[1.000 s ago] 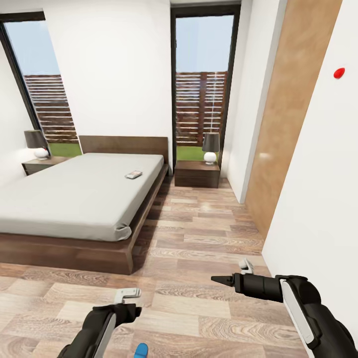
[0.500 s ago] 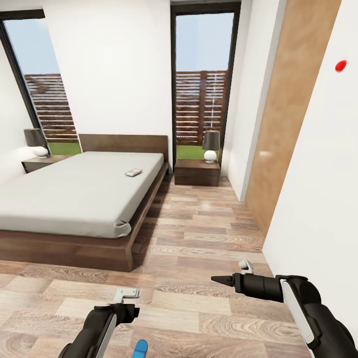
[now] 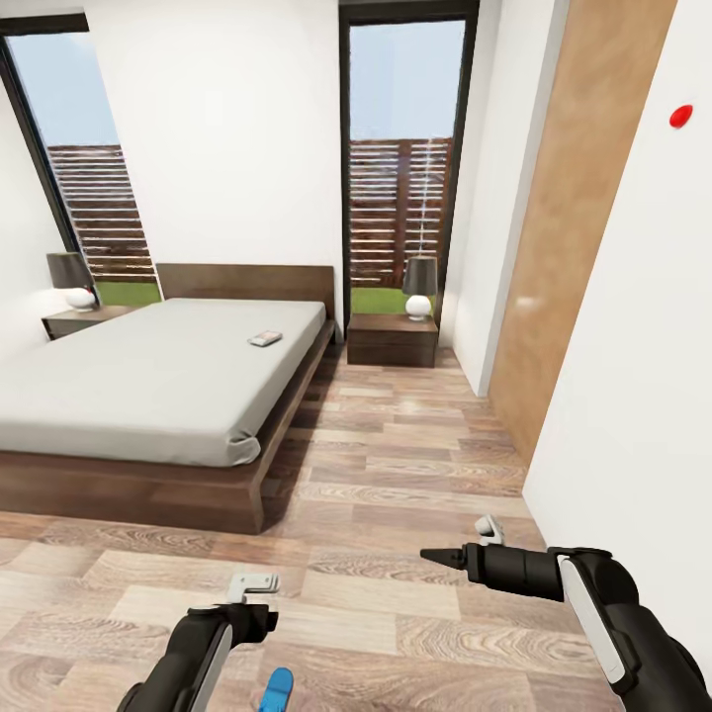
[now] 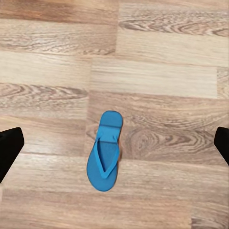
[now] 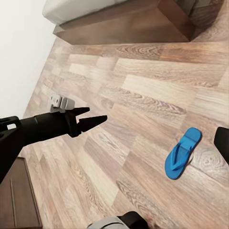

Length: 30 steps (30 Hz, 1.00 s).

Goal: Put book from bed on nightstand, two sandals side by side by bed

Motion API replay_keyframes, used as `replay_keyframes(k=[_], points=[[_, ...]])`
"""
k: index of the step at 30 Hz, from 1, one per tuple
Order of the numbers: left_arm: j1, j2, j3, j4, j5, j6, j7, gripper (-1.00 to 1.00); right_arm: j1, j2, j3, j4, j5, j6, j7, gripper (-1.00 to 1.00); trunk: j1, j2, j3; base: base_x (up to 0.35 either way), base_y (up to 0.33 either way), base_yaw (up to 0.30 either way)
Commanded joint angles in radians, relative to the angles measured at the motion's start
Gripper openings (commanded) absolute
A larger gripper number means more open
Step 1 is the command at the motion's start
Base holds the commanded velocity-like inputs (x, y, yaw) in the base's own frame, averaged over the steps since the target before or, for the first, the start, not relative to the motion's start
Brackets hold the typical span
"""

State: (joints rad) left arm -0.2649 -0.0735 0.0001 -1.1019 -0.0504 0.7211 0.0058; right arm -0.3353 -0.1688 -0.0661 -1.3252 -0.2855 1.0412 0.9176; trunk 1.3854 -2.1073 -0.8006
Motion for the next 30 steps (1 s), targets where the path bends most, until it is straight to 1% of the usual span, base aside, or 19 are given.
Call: replay_keyframes(k=[1,10,20,30], points=[[0.000,-0.001,0.000,-0.001,-0.005,0.005,0.000,1.00,-0.001,0.000,-0.001,0.000,0.003,0.003,0.006,1.00,0.004,-0.008,-0.004,0.000,0.000,0.000],[0.000,-0.003,-0.002,-0.002,-0.004,0.003,0.000,1.00,-0.001,-0.001,-0.001,0.000,0.002,0.004,0.006,1.00,0.038,-0.071,-0.032,0.000,0.000,0.000],[0.000,-0.002,-0.022,-0.001,-0.002,0.003,0.000,1.00,-0.001,0.000,-0.001,0.000,0.002,0.004,0.006,1.00,0.077,-0.141,-0.064,0.000,0.000,0.000],[0.000,-0.002,-0.022,-0.001,-0.003,0.003,0.002,1.00,-0.001,-0.001,-0.001,0.000,0.002,0.004,0.006,1.00,0.115,-0.211,-0.095,0.000,0.000,0.000]])
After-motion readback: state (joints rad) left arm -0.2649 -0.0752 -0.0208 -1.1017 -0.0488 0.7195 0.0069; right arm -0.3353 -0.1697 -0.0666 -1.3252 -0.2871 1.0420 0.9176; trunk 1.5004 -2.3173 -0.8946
